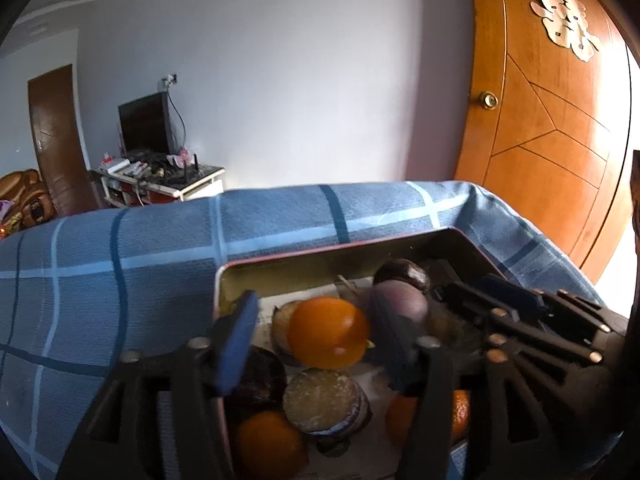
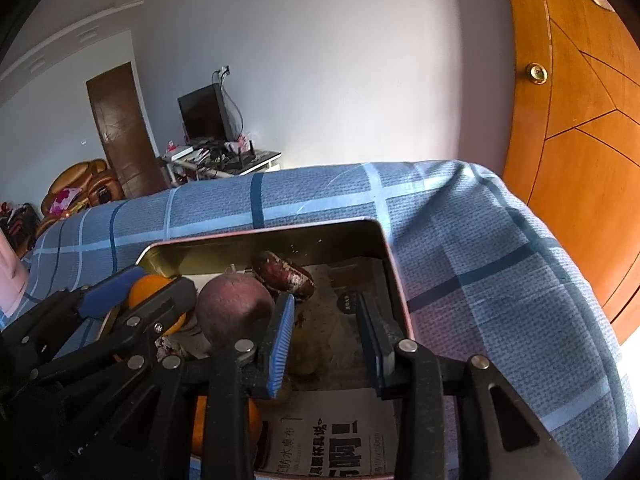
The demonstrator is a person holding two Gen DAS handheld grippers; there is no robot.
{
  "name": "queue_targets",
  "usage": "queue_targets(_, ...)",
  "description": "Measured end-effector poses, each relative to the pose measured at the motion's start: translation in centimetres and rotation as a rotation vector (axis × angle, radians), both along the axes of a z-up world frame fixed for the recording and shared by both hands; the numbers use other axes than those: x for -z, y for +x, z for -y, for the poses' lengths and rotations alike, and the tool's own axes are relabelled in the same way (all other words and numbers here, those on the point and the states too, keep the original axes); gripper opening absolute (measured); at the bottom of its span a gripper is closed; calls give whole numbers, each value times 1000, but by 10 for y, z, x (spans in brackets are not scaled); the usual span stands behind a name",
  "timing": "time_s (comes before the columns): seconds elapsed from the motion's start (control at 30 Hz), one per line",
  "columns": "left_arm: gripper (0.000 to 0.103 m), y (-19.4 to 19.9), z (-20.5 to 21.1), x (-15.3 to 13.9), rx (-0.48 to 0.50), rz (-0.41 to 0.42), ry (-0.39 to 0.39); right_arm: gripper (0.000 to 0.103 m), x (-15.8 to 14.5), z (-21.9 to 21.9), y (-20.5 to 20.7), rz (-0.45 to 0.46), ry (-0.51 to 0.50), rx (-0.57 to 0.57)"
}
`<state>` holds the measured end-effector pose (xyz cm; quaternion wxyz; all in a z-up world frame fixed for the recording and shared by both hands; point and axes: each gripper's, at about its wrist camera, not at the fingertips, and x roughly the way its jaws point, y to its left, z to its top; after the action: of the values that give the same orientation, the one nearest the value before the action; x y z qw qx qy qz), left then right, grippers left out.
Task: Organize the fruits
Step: 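Lower the orange and yellow fruit into the tin and open both grippers, then withdraw both grippers up and away from the tin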
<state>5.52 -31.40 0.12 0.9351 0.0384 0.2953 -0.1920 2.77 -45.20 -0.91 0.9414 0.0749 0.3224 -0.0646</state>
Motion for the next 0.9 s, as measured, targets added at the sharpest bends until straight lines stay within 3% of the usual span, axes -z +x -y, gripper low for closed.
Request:
queue_targets(0.13,102,-7,-9,-9,-44,66,-25,38,-6,12,-13,63,48,49)
queue_targets(0.2,103,-8,-15,-12,-53,78,-60,39,-10,17,-20,98,98,55)
queue_targets(0.27,103,-9,-19,-14,-46,69,-94,60,-14,19,-26,133,93,94)
queue_targets(0.33,103,-10,-21,-16,-45,67,-107,73,-20,21,-36,191,82,131)
queue_targets(0.47,103,-16,-19,-17,-45,96,-70,86,-33,25,-55,312,88,171)
queue_targets(0.7,103,-33,-25,-18,-93,157,-17,88,-47,13,-77,466,-1,200)
queue_targets(0.9,103,-45,-36,-15,-152,177,3,88,-47,-6,-81,459,-87,164)
